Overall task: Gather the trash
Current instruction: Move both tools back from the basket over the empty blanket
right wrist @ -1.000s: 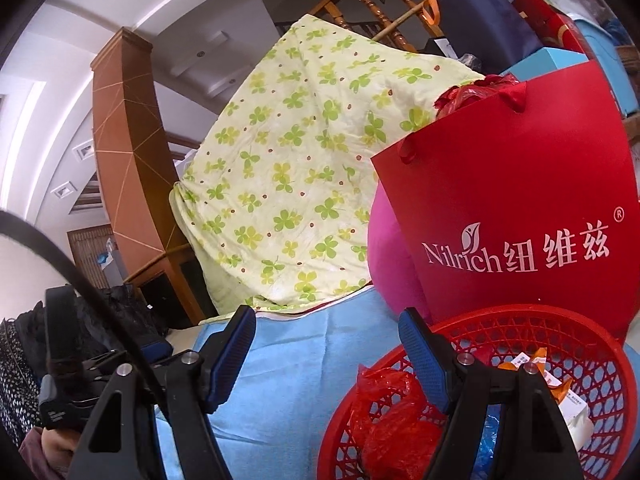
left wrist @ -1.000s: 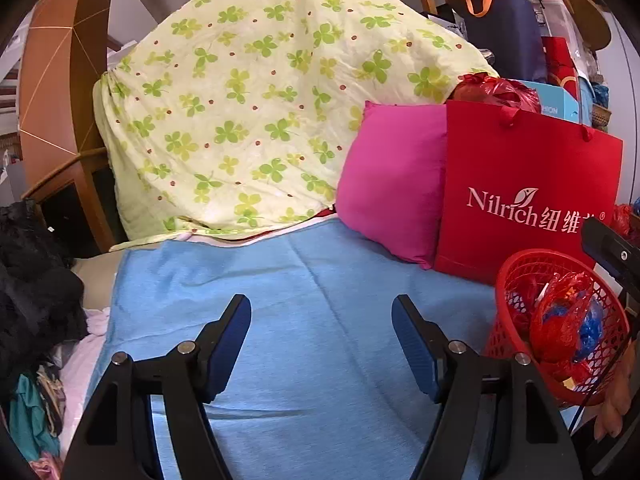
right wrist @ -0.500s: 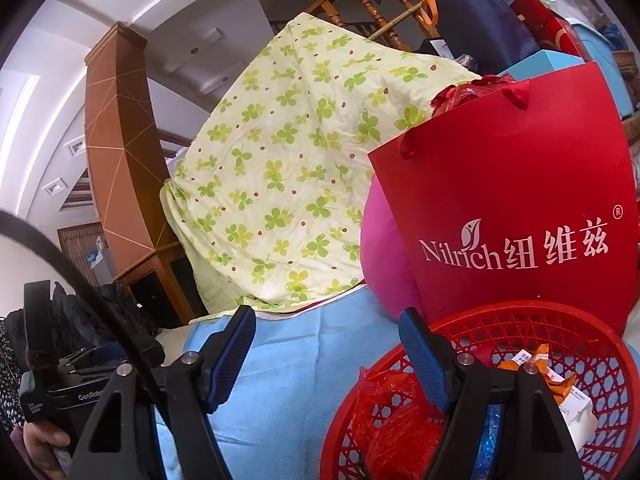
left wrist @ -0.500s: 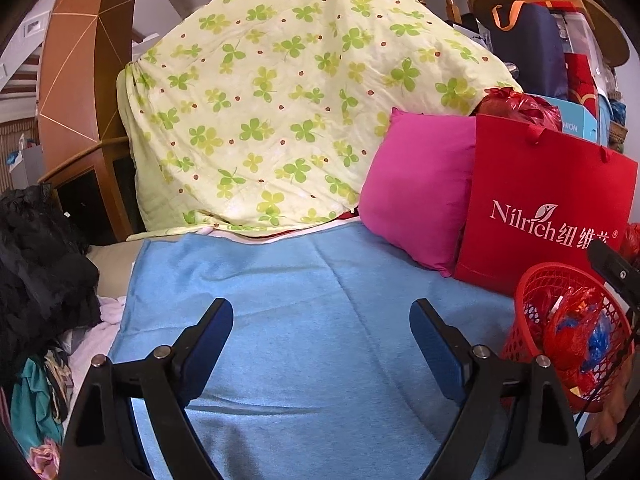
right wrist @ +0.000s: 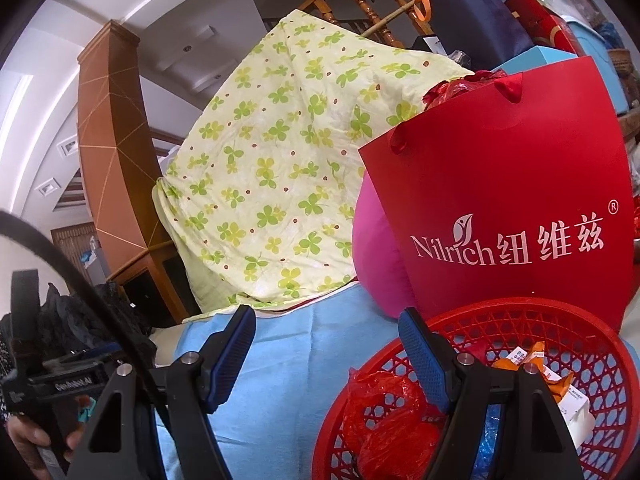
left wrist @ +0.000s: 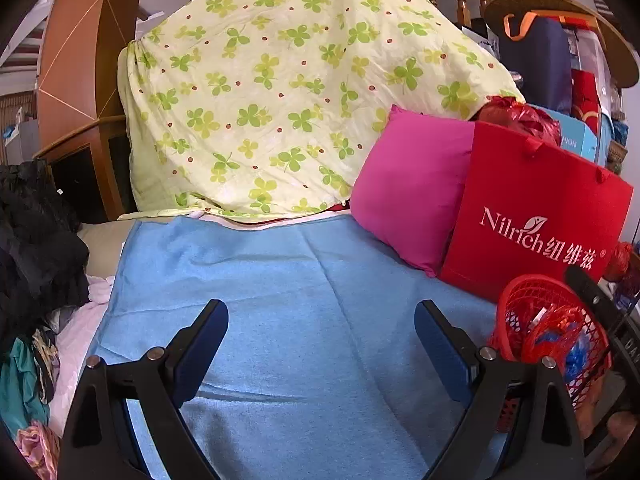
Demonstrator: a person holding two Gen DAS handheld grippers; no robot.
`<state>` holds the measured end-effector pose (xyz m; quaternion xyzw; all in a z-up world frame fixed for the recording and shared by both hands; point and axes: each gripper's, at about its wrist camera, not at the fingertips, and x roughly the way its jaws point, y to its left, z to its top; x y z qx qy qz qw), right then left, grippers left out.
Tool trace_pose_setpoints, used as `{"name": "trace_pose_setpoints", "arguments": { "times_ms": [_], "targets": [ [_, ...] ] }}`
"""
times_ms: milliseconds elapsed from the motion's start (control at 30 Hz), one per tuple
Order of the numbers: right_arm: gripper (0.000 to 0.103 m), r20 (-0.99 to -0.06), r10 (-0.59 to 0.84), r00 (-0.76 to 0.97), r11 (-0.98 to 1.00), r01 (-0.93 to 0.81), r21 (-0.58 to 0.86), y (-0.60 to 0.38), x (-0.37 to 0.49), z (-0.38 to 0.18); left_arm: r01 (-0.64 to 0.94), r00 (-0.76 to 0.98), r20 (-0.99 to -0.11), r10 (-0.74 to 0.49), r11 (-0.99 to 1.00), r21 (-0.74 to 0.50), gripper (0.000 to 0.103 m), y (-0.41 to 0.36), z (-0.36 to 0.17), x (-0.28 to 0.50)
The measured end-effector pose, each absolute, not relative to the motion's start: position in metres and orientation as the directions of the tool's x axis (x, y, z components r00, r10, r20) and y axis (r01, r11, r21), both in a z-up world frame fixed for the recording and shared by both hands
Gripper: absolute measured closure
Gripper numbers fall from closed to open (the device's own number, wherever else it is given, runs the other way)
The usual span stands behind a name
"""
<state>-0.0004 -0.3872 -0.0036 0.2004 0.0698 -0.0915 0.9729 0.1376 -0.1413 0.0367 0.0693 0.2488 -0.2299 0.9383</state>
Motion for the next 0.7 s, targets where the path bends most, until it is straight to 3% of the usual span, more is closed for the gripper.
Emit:
{"name": "trace_pose_setpoints", "arguments": {
  "times_ms": [333, 533, 700],
  "targets": [
    [0.026, -0.197, -0.176, 0.964, 0.886, 0.243, 0.394, -0.390, -0.002, -0.008, 0.385, 0.813, -0.491, -0.314, 0.921, 0.049, 0.007, -0.124, 0.049, 0.121],
    [0.026, -0.221, -0.187, 0.957, 0.887, 0.262, 0.380, -0.384, -0.012, -0.003, 0.308, 0.866, -0.452, -0.215, 0.940, 0.144, 0.006, -0.109, 0.058, 0.092],
    [0.026, -0.187, -0.203, 0.961, 0.910, 0.256, 0.326, -0.368, -0.040, 0.022, 0.266, 0.891, -0.426, -0.158, 0.941, 0.208, 0.006, -0.105, 0.076, 0.067]
  ]
}}
